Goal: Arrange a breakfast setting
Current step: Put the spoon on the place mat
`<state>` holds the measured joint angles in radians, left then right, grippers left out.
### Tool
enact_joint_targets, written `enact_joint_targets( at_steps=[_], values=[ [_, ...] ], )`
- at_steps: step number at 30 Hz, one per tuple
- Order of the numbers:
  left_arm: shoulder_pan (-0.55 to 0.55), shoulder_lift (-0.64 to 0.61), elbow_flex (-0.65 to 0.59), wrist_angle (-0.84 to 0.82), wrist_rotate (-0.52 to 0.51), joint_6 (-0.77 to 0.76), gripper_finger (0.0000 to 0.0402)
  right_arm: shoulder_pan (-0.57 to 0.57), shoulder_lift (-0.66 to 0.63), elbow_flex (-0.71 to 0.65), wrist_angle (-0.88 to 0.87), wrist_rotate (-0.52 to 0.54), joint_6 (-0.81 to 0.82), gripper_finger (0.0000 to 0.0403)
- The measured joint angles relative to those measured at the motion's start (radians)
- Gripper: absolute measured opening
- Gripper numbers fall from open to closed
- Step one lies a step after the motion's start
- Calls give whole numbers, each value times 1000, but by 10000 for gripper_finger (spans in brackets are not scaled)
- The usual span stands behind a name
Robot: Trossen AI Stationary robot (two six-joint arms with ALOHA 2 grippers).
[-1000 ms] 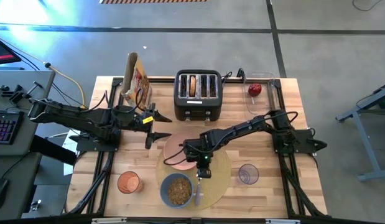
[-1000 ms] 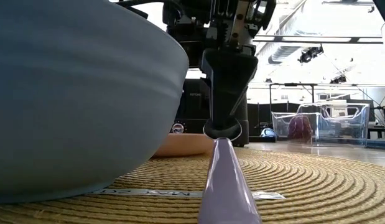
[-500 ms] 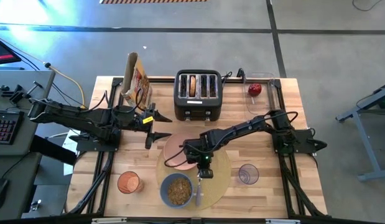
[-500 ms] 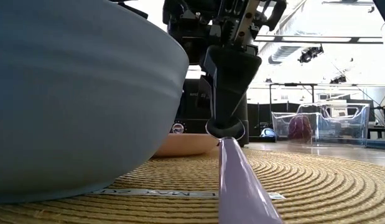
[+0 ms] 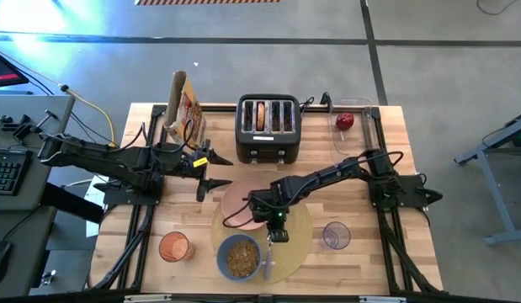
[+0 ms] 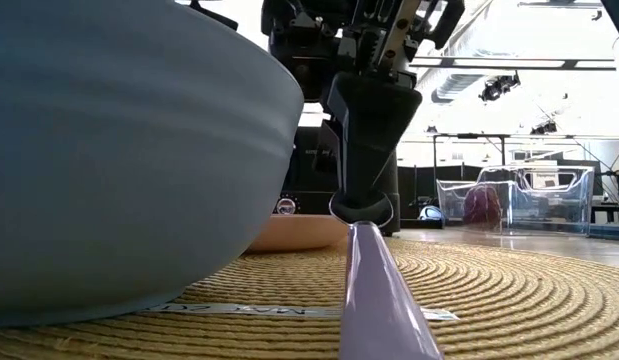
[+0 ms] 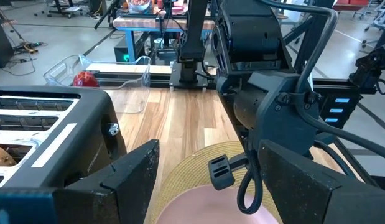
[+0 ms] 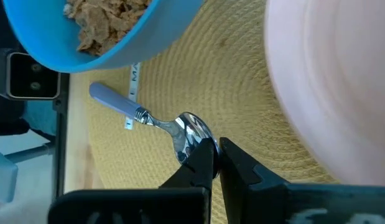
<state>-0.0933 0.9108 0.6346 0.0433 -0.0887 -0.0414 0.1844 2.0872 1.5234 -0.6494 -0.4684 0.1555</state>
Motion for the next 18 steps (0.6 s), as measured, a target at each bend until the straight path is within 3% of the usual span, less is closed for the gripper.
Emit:
enact_joint_targets(
  at_steps=[9, 18],
  values=[
    [0, 0, 0, 0, 0, 0, 264, 0, 0, 0, -4, 51, -7, 3],
    [0, 0, 0, 0, 0, 0, 264, 0, 0, 0, -5, 65, -25, 38]
  ],
)
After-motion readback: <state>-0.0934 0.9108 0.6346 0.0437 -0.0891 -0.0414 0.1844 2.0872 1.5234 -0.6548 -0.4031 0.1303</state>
